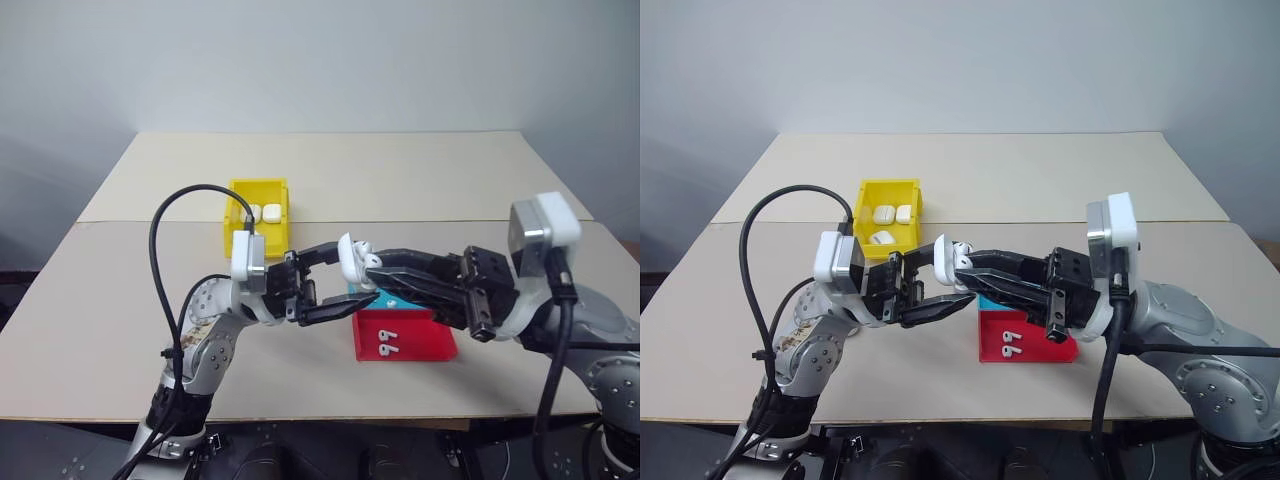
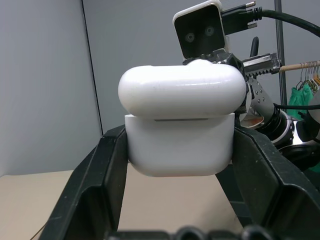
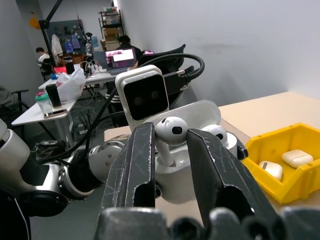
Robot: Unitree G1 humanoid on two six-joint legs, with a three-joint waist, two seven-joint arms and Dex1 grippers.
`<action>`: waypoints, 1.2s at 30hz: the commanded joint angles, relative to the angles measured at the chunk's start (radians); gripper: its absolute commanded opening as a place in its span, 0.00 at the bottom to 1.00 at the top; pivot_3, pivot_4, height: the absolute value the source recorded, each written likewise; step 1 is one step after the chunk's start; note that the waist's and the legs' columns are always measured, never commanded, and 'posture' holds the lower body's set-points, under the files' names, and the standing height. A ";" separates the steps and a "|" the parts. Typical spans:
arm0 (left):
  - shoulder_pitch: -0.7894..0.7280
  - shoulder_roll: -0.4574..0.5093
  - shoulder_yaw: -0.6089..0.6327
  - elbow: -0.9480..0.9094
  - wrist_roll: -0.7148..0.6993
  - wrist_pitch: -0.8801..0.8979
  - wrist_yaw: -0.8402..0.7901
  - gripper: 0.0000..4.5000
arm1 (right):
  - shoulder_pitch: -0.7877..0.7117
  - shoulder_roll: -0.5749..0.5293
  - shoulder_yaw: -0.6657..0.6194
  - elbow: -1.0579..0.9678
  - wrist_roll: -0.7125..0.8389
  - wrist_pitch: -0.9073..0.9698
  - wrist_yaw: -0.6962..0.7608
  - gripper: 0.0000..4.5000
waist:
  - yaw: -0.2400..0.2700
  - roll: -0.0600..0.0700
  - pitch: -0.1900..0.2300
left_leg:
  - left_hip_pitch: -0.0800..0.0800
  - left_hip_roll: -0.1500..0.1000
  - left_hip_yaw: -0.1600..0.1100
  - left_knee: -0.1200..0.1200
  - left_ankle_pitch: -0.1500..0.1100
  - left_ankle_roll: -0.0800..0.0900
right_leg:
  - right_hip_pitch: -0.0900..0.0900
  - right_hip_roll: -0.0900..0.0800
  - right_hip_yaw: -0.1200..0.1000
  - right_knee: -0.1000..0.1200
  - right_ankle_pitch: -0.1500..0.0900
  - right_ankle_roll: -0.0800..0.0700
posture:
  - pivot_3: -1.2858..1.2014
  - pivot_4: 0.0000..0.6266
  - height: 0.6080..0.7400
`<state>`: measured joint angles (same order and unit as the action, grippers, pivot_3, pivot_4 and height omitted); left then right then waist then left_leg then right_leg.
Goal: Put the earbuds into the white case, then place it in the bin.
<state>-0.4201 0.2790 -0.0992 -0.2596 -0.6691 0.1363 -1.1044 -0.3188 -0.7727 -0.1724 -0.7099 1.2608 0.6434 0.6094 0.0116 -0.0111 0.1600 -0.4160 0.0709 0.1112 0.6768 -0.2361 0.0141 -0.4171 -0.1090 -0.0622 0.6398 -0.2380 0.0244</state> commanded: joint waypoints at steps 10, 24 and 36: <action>0.011 0.004 0.003 -0.042 -0.005 -0.014 -0.003 0.62 | 0.038 -0.013 0.000 -0.071 -0.145 -0.048 0.081 0.62 | 0.000 0.000 0.000 | 0.000 0.000 0.000 0.000 0.000 0.000 | 0.000 0.000 0.000 0.000 0.000 0.000 | 0.52 0.24 1.00; 0.014 0.006 -0.006 0.005 0.032 -0.042 -0.027 0.62 | 0.056 -0.086 -0.183 0.015 -0.157 -0.074 0.206 0.62 | 0.000 0.000 0.000 | 0.000 0.000 0.000 0.000 0.000 0.000 | 0.000 0.000 0.000 0.000 0.000 0.000 | 0.52 0.24 1.00; -0.103 -0.037 -0.134 0.232 0.295 -0.184 -0.012 0.62 | -0.341 -0.125 0.046 0.161 -0.214 0.035 0.232 0.13 | -0.001 0.000 0.000 | -0.001 0.000 0.000 0.000 0.000 0.001 | -0.001 0.000 0.000 0.000 0.000 0.000 | 0.52 0.24 1.00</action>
<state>-0.4955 0.2539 -0.2225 -0.0205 -0.3880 -0.0075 -1.1194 -0.6243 -0.8944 -0.1444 -0.5485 1.0661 0.6632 0.8425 0.0110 -0.0114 0.1600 -0.4178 0.0705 0.1117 0.6775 -0.2364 0.0149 -0.4188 -0.1090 -0.0621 0.6396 -0.2379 0.0243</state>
